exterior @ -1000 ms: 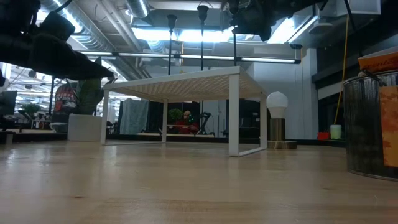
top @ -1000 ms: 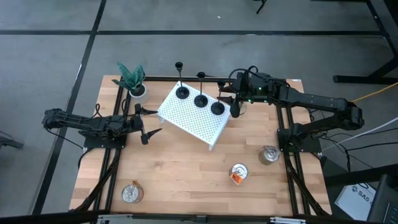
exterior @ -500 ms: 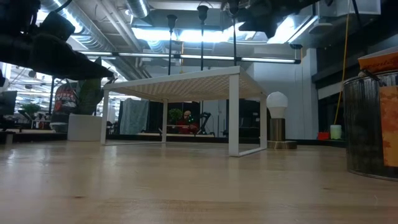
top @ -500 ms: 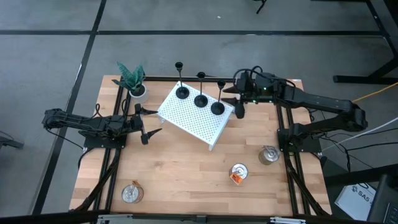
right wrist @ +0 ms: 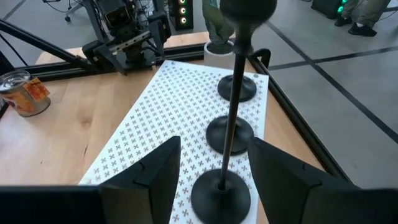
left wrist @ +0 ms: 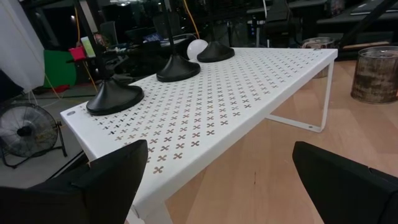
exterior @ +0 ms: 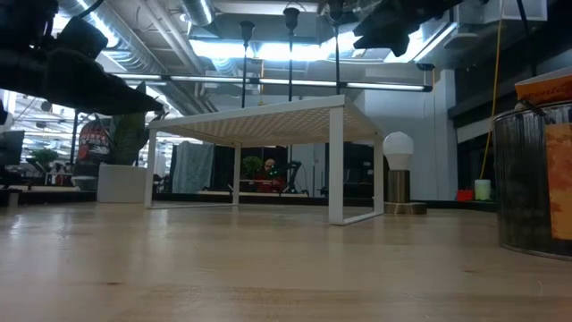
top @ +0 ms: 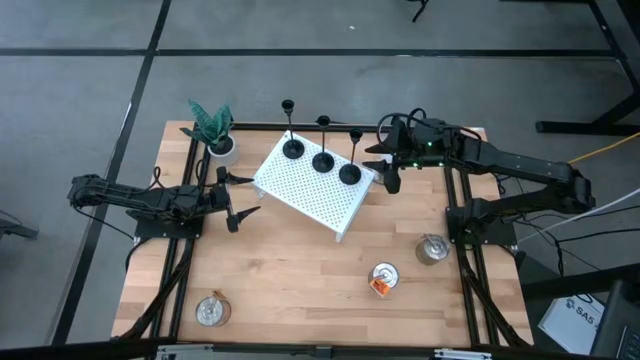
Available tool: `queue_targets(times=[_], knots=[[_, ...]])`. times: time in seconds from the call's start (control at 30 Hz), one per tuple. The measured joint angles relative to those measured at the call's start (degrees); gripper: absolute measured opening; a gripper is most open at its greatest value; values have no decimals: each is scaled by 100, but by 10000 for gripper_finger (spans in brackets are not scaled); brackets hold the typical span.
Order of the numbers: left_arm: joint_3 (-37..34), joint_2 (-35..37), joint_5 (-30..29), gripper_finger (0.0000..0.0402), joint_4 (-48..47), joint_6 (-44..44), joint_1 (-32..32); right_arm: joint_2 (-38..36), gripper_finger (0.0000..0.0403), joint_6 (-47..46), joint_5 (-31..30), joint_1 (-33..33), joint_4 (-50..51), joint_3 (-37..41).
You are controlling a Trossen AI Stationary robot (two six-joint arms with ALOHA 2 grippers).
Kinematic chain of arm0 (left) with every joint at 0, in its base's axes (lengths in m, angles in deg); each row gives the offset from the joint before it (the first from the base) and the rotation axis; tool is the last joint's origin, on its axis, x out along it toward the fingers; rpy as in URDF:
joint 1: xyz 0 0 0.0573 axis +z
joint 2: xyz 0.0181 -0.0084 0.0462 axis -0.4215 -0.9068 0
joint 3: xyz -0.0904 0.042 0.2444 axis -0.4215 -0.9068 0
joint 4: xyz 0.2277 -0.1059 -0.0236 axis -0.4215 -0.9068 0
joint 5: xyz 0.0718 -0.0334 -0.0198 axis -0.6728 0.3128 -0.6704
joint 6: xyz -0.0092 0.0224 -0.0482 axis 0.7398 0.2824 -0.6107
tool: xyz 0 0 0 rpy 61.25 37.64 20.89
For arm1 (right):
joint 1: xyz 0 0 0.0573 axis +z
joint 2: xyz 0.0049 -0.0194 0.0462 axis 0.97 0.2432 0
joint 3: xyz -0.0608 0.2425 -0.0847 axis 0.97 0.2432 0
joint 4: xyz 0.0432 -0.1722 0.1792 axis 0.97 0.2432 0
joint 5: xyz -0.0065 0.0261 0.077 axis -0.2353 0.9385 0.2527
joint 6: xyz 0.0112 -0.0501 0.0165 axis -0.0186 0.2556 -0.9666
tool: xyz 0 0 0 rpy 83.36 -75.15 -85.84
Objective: Pick & Place candle stick holders
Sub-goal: Put the top orange scented candle on the shelf
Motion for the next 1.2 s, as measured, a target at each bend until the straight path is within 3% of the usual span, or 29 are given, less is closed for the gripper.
queue_targets(times=[0.87,1.2], knots=[[0,0,0,400,-1,0,-1,-145,191,-591,84,99,984,0],[0,0,4,400,-1,0,0,-280,191,-951,-491,726,1515,0]])
